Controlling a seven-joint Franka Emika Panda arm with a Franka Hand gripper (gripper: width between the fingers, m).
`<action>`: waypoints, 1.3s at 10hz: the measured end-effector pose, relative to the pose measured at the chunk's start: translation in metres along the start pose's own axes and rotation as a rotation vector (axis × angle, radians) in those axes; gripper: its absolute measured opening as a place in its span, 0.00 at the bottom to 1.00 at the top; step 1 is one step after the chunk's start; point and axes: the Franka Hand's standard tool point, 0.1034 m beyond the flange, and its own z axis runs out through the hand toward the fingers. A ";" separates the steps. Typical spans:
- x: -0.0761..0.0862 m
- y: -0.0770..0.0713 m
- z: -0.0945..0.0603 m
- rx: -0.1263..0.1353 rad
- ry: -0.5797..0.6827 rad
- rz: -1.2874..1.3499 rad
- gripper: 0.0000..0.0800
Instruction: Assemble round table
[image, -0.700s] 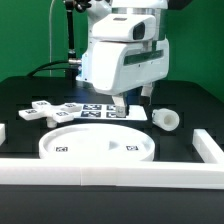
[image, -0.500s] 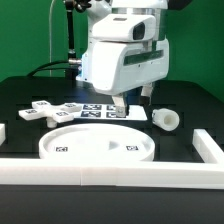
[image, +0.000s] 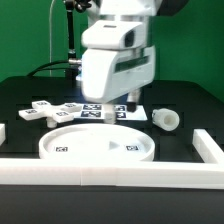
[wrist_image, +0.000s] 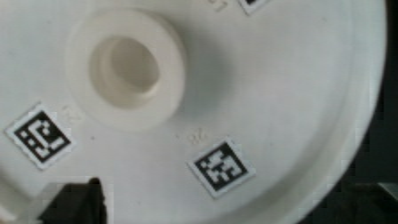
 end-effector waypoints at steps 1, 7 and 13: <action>-0.006 0.011 0.004 -0.002 0.001 -0.022 0.81; -0.026 0.019 0.026 0.020 -0.006 -0.053 0.81; -0.012 0.011 0.036 0.036 -0.006 -0.094 0.75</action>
Offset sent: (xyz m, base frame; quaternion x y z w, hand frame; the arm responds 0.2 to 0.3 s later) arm -0.0018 -0.0076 -0.0114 -0.0053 0.0269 -0.0051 0.9996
